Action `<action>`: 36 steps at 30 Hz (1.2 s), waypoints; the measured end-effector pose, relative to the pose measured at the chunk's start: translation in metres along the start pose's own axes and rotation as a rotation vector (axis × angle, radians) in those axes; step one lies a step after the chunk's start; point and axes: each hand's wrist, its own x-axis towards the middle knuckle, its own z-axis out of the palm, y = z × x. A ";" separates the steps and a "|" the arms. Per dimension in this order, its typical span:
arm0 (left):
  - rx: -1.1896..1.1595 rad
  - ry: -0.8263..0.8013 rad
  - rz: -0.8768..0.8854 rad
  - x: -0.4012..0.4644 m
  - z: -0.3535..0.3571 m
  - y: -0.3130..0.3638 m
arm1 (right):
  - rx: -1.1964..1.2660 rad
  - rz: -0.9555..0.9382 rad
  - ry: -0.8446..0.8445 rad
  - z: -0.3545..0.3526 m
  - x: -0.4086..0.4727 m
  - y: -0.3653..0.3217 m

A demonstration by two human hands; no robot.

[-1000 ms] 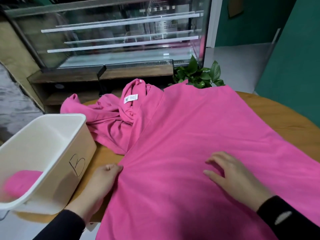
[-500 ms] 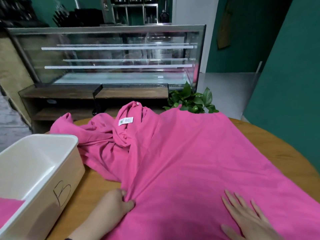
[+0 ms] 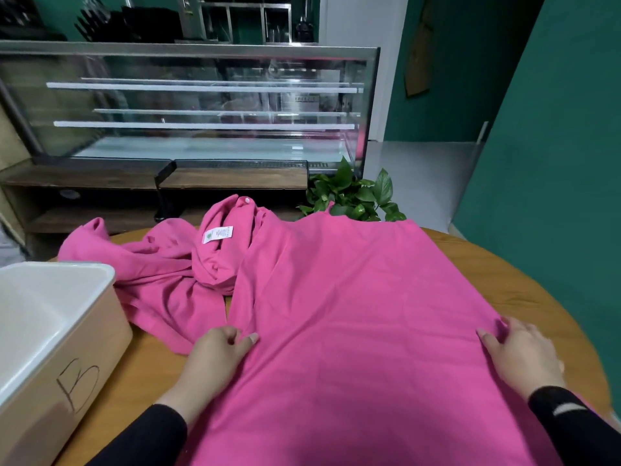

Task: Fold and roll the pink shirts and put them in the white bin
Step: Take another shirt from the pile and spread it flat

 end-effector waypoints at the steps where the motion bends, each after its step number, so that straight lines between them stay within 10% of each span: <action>1: 0.011 0.020 0.012 -0.002 0.002 -0.005 | -0.017 -0.026 0.046 0.007 0.001 0.004; 19: 0.107 -0.256 0.110 -0.080 0.000 0.019 | -0.088 -0.280 0.280 0.006 -0.016 0.134; 24: 0.074 0.092 0.216 -0.030 0.007 0.068 | 0.066 -0.435 0.242 -0.021 -0.029 0.027; 29: 0.128 -0.019 0.104 0.029 0.055 0.083 | 0.138 -0.571 0.032 0.034 -0.021 -0.047; 36: 0.348 -0.023 0.180 -0.011 0.078 0.067 | 0.110 -0.602 0.181 0.065 -0.030 -0.023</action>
